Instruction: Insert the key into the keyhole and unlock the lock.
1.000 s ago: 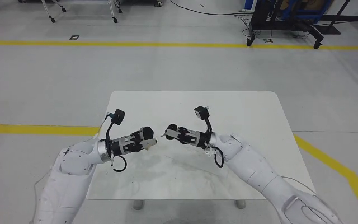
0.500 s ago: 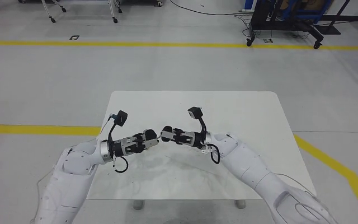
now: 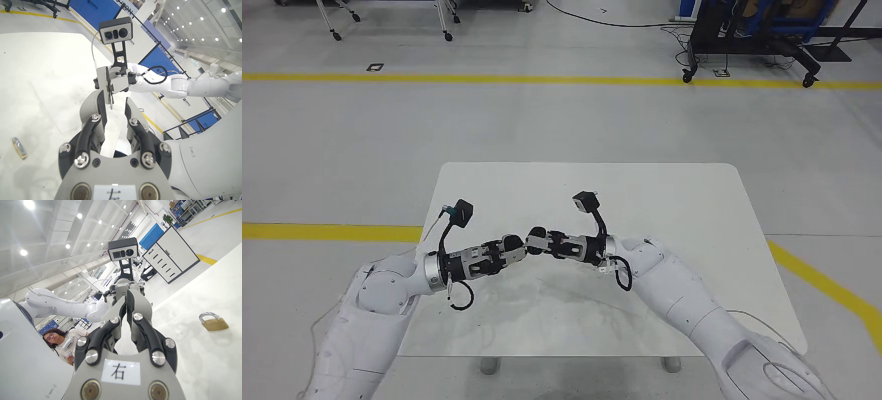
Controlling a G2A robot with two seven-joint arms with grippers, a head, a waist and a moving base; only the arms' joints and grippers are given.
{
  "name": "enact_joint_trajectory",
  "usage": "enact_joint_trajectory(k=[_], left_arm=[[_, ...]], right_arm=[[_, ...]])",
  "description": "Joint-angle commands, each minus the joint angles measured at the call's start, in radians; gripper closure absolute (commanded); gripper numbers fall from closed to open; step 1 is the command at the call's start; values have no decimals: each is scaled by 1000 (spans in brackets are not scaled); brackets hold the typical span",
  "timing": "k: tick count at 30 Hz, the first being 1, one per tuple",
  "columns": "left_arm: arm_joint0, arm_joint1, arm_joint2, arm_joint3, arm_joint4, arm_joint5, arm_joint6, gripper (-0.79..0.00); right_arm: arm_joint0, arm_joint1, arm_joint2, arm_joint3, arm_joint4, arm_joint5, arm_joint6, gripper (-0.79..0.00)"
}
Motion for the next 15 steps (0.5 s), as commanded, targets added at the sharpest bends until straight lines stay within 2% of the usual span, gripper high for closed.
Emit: enact_joint_trajectory(k=[1, 2, 10, 12, 15], left_arm=[[0, 2, 3, -1, 3, 6, 10, -18], [0, 2, 3, -1, 4, 9, 14, 0], [2, 9, 8, -3, 1, 23, 34, 0], [2, 12, 7, -2, 0, 23, 36, 0], [4, 15, 3, -3, -8, 20, 36, 0]], right_arm=[[-2, -5, 8, 4, -1, 0, 12, 0], [-3, -7, 11, 4, -3, 0, 12, 0], [-11, -15, 22, -4, -39, 0, 12, -12], [-10, -15, 21, -2, -48, 0, 12, -785], [-10, -15, 21, -2, -48, 0, 12, -785]])
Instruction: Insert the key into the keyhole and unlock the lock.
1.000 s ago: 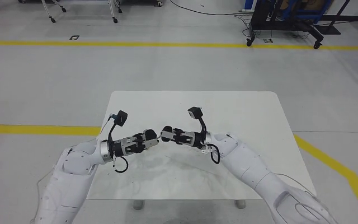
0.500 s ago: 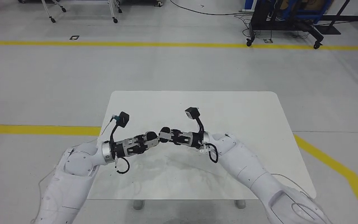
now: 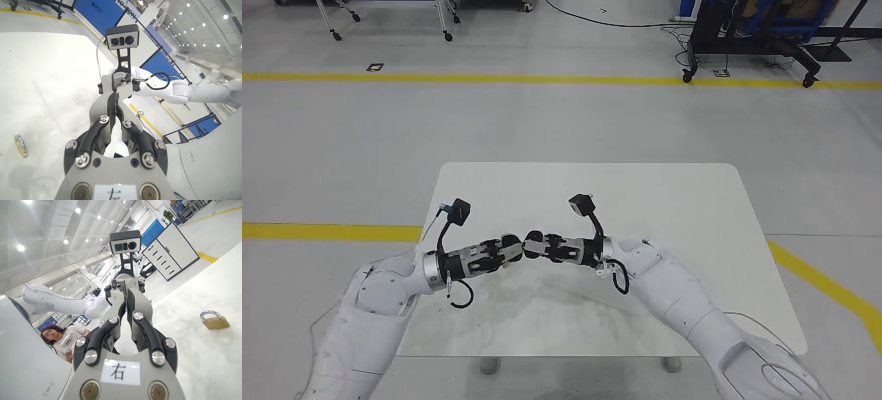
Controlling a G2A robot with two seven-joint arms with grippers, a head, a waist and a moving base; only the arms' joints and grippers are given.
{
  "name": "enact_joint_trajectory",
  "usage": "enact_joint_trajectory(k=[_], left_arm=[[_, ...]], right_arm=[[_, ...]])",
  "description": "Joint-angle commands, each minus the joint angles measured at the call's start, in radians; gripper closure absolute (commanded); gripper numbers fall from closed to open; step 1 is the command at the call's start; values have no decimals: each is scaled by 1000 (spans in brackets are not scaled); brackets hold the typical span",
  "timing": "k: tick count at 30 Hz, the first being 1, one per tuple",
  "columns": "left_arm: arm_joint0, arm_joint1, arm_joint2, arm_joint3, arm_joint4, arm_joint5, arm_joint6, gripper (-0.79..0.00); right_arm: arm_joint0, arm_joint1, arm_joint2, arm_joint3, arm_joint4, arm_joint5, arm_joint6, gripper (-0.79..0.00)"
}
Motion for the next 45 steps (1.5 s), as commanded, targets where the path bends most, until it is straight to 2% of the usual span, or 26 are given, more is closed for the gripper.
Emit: enact_joint_trajectory(k=[1, 8, 14, 15, 16, 19, 21, 30, 35, 36, 37, 44, 45], left_arm=[[2, 3, -4, -1, -8, -4, -3, 0], [4, 14, -15, -2, -8, -12, -21, 0], [-13, 25, 2, -11, 33, -22, -99, 0], [-17, 26, 6, -12, 42, -25, -113, 0], [-20, 28, 9, -12, 47, -26, -121, 0], [-23, 31, 18, -12, 62, -31, -117, 0], [-24, 34, 21, -12, 70, -34, -114, 0], [-23, 45, 45, -19, 88, -44, -103, 0], [-24, 51, 52, -18, 90, -49, -98, 0], [-25, 52, 53, -17, 88, -49, -96, 0], [-25, 53, 55, -17, 88, -49, -95, 0], [-28, 60, 62, -17, 101, -44, -79, 0], [-27, 60, 61, -16, 106, -39, -72, -268]], right_arm=[[0, 0, 0, 0, 1, 0, 0, -785], [-2, 0, 1, -2, -1, 4, -4, -785], [-9, 44, 36, -78, -141, 89, 89, -785], [-17, 53, 46, -95, -152, 99, 98, -699], [-27, 60, 57, -113, -154, 104, 104, -409], [-55, 80, 84, -163, -155, 122, 122, -289], [-69, 90, 94, -191, -155, 132, 131, -246], [-82, 99, 82, -230, -179, 182, 130, -252], [-73, 96, 64, -226, -182, 188, 126, -126], [-71, 95, 61, -224, -181, 188, 127, -40], [-69, 95, 59, -223, -179, 187, 128, 0], [-60, 96, 50, -216, -160, 180, 140, 0], [-59, 97, 51, -216, -157, 177, 141, 0]])
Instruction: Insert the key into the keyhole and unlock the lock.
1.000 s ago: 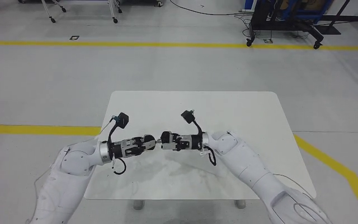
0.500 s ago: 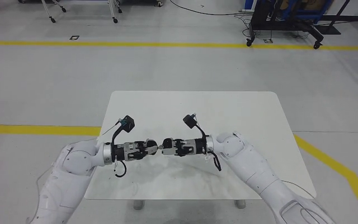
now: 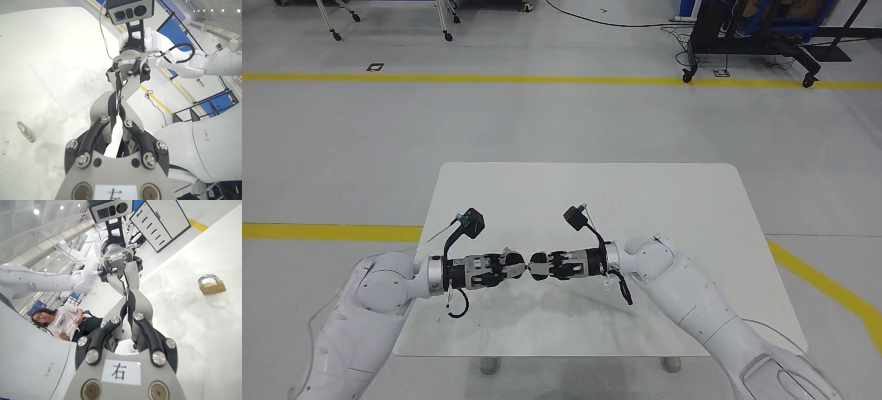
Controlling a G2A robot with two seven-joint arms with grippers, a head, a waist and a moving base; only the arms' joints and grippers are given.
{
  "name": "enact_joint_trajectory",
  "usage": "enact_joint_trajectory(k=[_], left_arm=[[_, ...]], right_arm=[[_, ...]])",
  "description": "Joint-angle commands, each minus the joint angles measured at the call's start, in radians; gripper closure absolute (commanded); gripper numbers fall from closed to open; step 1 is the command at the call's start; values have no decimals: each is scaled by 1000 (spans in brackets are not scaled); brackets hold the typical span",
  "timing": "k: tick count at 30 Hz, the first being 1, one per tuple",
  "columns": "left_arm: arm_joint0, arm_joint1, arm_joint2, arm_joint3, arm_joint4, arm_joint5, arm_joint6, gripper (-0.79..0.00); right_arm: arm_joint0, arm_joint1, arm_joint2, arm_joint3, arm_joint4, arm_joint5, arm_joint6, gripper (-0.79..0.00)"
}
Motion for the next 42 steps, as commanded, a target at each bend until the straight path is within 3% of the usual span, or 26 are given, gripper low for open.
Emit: enact_joint_trajectory(k=[1, 7, 12, 16, 20, 24, 29, 34, 39, 42], left_arm=[[0, 2, 0, -1, 9, 11, 14, -785], [-2, 12, -40, -7, 22, 12, 45, -785], [25, 27, -76, -55, 278, 8, 56, -785], [56, 29, -94, -102, 479, 89, 149, -785], [79, 24, -61, -143, 640, 156, 240, -785], [59, 15, 23, -138, 770, 214, 249, -785], [-2, 0, 104, -95, 817, 288, 221, -714], [-65, -11, 162, -58, 840, 329, 154, -570], [-102, -23, 204, -29, 869, 409, 139, -351], [-112, -28, 221, -21, 887, 442, 140, -326]], right_arm=[[1, 2, 3, 0, 4, -6, 2, 0], [-12, 22, 51, -5, -2, -39, -16, 0], [-57, 56, 143, -36, -4, -78, -41, 0], [-118, 86, 229, -91, -12, -101, -70, 0], [-183, 111, 298, -160, -20, -107, -84, 0], [-234, 130, 350, -217, -24, -106, -101, 0], [-260, 138, 374, -247, -29, -107, -117, 0], [-260, 138, 374, -247, -29, -107, -117, 0], [-260, 138, 374, -247, -29, -107, -117, 0], [-260, 138, 374, -247, -29, -107, -117, 0]])
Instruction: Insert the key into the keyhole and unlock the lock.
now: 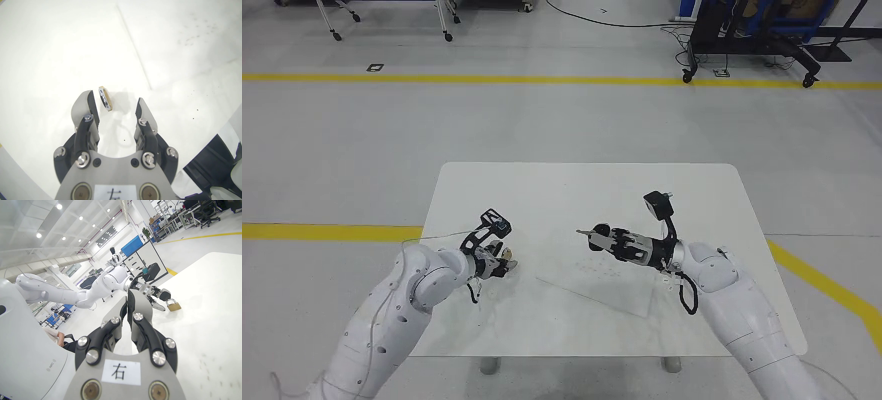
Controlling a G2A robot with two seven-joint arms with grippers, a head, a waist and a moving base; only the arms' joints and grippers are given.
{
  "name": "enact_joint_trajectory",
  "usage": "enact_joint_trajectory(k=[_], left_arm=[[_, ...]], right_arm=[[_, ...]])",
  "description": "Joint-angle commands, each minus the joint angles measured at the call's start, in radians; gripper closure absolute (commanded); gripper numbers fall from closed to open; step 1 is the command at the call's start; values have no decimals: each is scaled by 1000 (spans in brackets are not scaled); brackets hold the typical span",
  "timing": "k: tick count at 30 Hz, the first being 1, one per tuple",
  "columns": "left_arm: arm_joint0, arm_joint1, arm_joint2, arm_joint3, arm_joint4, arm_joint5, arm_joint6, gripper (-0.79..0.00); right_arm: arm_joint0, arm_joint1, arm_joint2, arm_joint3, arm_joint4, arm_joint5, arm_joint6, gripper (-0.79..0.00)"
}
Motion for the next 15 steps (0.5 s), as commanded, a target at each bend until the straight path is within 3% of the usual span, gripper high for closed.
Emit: enact_joint_trajectory(k=[1, 9, 15], left_arm=[[-6, -3, 10, 5, 10, 22, 2, -323], [-25, -14, 42, 19, 42, 94, -19, -237], [-33, -20, 51, 24, 42, 111, -18, -52]], right_arm=[[0, 0, 0, 0, 0, 0, 0, 0], [0, 0, 0, 0, 0, 0, 0, 0], [0, 0, 0, 0, 0, 0, 0, 0]])
